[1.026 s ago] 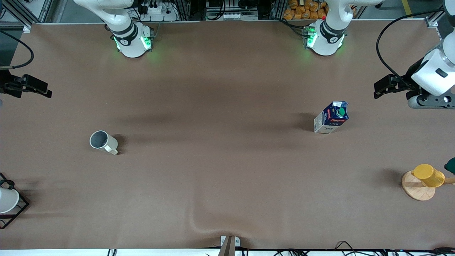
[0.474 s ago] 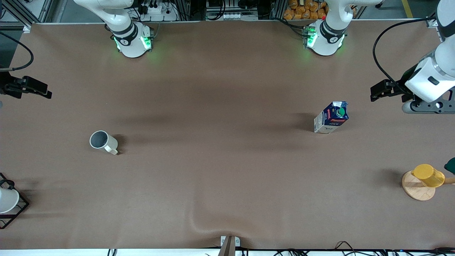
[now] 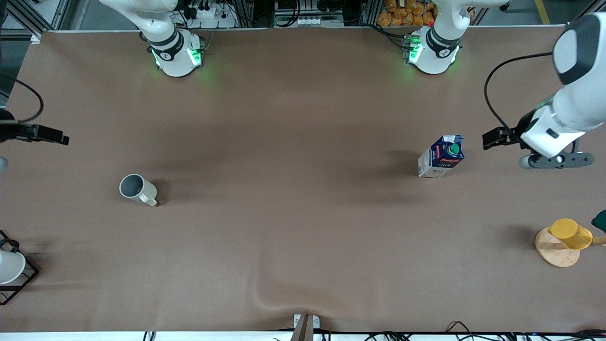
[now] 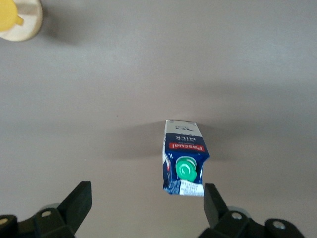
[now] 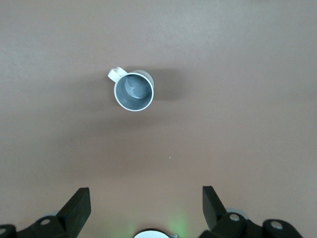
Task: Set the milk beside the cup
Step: 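Reach the left gripper to the milk carton while the right gripper reaches the mug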
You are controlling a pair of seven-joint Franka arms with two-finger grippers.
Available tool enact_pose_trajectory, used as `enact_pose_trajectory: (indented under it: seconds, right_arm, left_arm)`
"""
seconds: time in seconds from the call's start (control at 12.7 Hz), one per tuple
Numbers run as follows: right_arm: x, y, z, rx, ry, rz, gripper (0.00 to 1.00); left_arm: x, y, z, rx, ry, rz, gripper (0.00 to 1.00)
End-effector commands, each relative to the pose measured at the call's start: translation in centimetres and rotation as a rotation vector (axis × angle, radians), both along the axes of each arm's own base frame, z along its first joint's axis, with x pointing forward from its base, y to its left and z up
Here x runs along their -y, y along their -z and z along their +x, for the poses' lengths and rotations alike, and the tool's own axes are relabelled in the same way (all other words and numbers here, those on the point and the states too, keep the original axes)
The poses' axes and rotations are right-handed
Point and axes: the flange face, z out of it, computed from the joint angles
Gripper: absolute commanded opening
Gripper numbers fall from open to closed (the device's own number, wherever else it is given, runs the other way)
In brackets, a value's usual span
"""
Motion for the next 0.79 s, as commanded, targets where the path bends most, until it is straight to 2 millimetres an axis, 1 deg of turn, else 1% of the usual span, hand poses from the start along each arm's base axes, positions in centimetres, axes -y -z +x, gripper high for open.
enact_pose_trajectory:
  seconds: [0.0, 0.08, 0.16, 0.24, 0.32, 0.39, 0.47, 0.55, 0.71]
  right_arm:
    - [1.6, 4.5, 1.8, -0.045, 0.016, 0.015, 1.0]
    - [1.6, 6.6, 2.6, -0.058, 0.012, 0.016, 1.0]
    - [1.7, 8.2, 3.1, -0.071, 0.012, 0.017, 1.0]
    - [1.7, 9.2, 3.6, -0.068, 0.009, 0.016, 1.0]
    - [1.4, 10.2, 4.0, -0.063, -0.011, 0.017, 1.0]
    - [1.3, 11.2, 4.5, -0.046, -0.058, 0.024, 1.0]
    - [1.7, 12.5, 5.1, -0.028, -0.115, 0.035, 1.0]
    - [2.0, 13.7, 5.2, -0.021, -0.162, 0.047, 1.0]
    - [1.3, 16.5, 4.9, 0.015, -0.188, 0.04, 1.0]
  left_arm:
    - [0.6, 3.3, -2.2, -0.006, -0.019, -0.019, 1.0]
    - [0.9, 4.3, -2.7, -0.019, -0.013, -0.018, 1.0]
    - [1.0, 4.8, -2.9, -0.028, -0.01, -0.018, 1.0]
    - [1.3, 5.4, -3.0, -0.039, -0.006, -0.018, 1.0]
    - [1.7, 6.3, -2.6, -0.044, -0.013, -0.04, 1.0]
    - [2.4, 7.8, -2.1, -0.052, -0.016, -0.06, 1.0]
    - [3.3, 8.5, -2.1, -0.059, -0.001, -0.061, 1.0]
    - [3.6, 8.7, -2.2, -0.064, 0.005, -0.061, 1.0]
    - [3.6, 9.3, -2.3, -0.079, 0.007, -0.059, 1.0]
